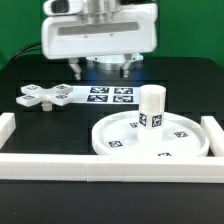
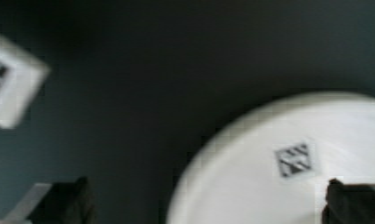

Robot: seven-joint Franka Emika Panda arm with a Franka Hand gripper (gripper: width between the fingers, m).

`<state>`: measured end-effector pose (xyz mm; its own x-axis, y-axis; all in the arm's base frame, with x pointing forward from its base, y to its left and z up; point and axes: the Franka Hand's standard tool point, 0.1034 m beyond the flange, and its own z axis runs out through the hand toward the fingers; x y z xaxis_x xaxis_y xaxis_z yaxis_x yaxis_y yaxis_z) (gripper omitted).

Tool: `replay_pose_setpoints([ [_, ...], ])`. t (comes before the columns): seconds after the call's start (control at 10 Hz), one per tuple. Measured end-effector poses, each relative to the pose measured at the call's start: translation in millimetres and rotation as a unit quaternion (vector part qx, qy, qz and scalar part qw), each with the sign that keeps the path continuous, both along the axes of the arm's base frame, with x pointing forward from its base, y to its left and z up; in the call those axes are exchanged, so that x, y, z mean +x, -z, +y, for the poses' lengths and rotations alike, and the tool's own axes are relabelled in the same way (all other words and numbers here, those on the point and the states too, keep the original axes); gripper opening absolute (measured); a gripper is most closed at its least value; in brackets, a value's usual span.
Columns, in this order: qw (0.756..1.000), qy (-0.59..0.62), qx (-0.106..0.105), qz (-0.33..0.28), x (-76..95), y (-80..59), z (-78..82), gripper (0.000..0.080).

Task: Assemble round table

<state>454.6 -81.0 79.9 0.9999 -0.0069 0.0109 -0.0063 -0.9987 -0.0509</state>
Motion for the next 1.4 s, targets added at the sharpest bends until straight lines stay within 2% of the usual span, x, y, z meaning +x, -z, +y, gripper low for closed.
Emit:
replay_pose_setpoints([
  [0.2, 1.0, 0.005, -0.005, 0.003, -9.5, 1.1, -35.9, 0.0648],
  [0.4, 1.0, -0.001, -0.005, 0.003, -7.7, 1.6, -27.7, 0.0648],
  [0.6, 1.0, 0.0, -0.005, 0.004, -8.6, 2.5, -28.9, 0.0648],
  [0.7, 1.0, 0.0, -0.008, 0.005, -13.7, 7.4, -34.7, 0.0648],
  [0.9, 1.0, 0.002, -0.023, 0.002, -26.4, 15.0, -65.0, 0.0648],
  [1.0, 1.0, 0.002, -0.027, 0.0, -31.1, 17.2, -72.6, 0.0648],
  [1.4, 1.0, -0.005, -0.027, 0.002, -31.3, 18.5, -71.3, 0.0648],
])
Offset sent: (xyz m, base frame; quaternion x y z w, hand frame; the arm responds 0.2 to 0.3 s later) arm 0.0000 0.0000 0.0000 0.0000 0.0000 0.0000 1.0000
